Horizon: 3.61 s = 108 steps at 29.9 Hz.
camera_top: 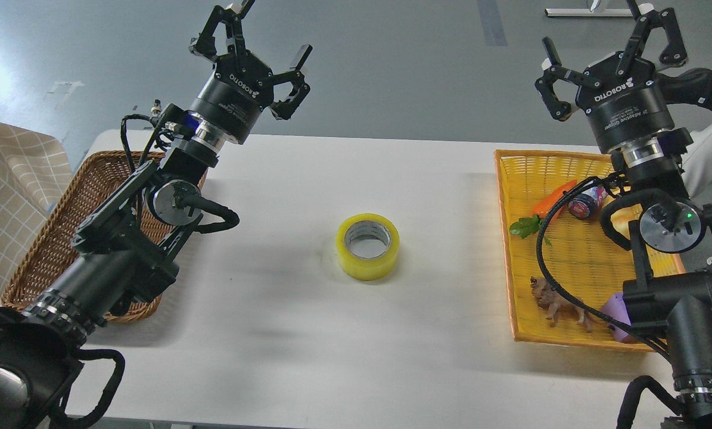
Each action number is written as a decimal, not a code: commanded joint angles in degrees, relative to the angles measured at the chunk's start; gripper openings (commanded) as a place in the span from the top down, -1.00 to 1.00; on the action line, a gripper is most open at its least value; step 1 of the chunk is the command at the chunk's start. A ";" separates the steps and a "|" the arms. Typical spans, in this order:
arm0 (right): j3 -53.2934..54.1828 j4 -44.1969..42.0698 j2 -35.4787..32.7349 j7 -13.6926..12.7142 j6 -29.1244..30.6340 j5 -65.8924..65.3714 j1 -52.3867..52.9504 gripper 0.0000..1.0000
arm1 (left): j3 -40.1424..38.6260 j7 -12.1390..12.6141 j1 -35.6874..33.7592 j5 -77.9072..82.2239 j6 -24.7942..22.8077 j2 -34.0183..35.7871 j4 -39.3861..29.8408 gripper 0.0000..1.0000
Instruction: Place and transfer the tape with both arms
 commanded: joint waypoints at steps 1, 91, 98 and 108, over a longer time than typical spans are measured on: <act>-0.02 -0.16 0.00 0.01 -0.01 0.03 -0.19 -1.00 | 0.07 -0.08 -0.54 2.66 0.00 0.11 0.09 -0.96; 0.33 0.36 0.00 3.00 -0.01 -0.06 -10.04 -1.00 | 35.05 12.66 -11.26 100.31 0.00 2.22 -4.48 -0.95; 0.33 0.28 0.00 3.00 -0.01 -0.06 -10.21 -1.00 | 35.05 12.66 -11.08 100.31 0.00 0.20 -1.22 -0.95; 0.33 0.19 0.00 3.00 -0.01 -0.06 -10.39 -1.00 | 36.80 12.66 -11.17 100.31 0.00 -0.24 0.36 -0.54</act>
